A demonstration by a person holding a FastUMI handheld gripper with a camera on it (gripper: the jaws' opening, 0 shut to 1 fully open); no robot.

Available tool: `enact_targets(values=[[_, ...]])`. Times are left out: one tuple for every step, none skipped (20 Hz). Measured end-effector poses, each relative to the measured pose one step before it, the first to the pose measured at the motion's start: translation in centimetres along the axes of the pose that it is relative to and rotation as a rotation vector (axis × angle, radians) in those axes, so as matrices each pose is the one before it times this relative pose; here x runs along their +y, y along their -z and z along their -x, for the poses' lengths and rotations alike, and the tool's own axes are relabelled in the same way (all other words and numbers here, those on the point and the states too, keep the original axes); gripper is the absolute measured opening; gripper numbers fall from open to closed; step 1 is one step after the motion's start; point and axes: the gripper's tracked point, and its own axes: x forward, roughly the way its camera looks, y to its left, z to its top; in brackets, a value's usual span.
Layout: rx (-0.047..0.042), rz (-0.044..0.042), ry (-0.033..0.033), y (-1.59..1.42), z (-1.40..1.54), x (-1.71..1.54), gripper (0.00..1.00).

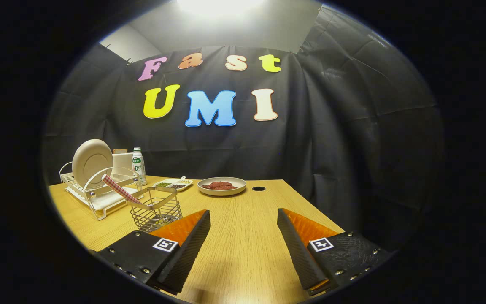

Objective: Take the plate from the dish rack, then take the spoon from the basket and place it into the plate.

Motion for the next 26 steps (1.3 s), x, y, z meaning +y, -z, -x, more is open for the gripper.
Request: enact_targets(values=[[-0.00437,-0.00327,0.00091,-0.063,0.125,-0.065,0.98],[0.00125,0.00182,0.00299,-0.035,-0.111,0.059,0.98],[0.00172,0.0006,-0.00096,0.15,-0.031,-0.013,0.98],[-0.00154,-0.0005,0.00146,-0.167,0.11,-0.069,0.98],[-0.00355,-0.00057,0.00229,0.129,0.04,-0.013,0.98],[0.00532,0.00027,0.00094,-0.064,-0.252,0.046,0.98],[-0.00374,-0.00062,0.00275,-0.076,-0.01,-0.07,0.98],[0.00211,-0.00156,0.00019,0.003,-0.287,-0.02,0.98],[0.00606,-0.00461,0.00166,0.063,-0.195,-0.051,0.97],[0.01477,-0.00747,0.00254,0.081,-0.489,-0.164,0.97],[0.00793,-0.00593,0.00217,0.218,-1.235,-0.057,0.98],[-0.0001,-0.00427,-0.00015,-0.18,-1.102,-0.058,0.98],[-0.00215,-0.0049,0.0024,-0.176,-0.926,-0.014,0.98],[-0.0121,-0.00048,0.00846,-0.392,-0.859,-0.145,0.98],[-0.01459,0.0034,0.01489,-0.571,-0.727,-0.366,0.98],[-0.01193,-0.00017,0.01483,-0.805,-0.798,-0.274,0.98],[-0.01786,-0.00434,0.01285,-0.822,-0.551,-0.09,0.98],[-0.02574,-0.00044,0.01977,-1.28,-0.517,-0.195,0.98],[-0.01913,-0.00099,0.01764,-1.182,-0.538,-0.207,0.98],[-0.00477,0.0008,0.01007,-1.006,-0.319,0.094,0.98],[-0.00637,0.01252,0.00826,-0.876,0.006,0.235,0.98],[-0.01089,0.0227,0.00931,-1.22,0.256,0.001,0.98],[-0.01001,0.01962,0.01024,-1.147,0.469,0.002,0.98],[-0.0015,0.00738,0.00949,-1.011,0.724,0.025,0.98],[0.00467,0.00174,0.01257,-0.685,0.834,0.194,0.98],[0.00457,0.00113,0.01264,-0.741,1.161,0.148,0.98]])
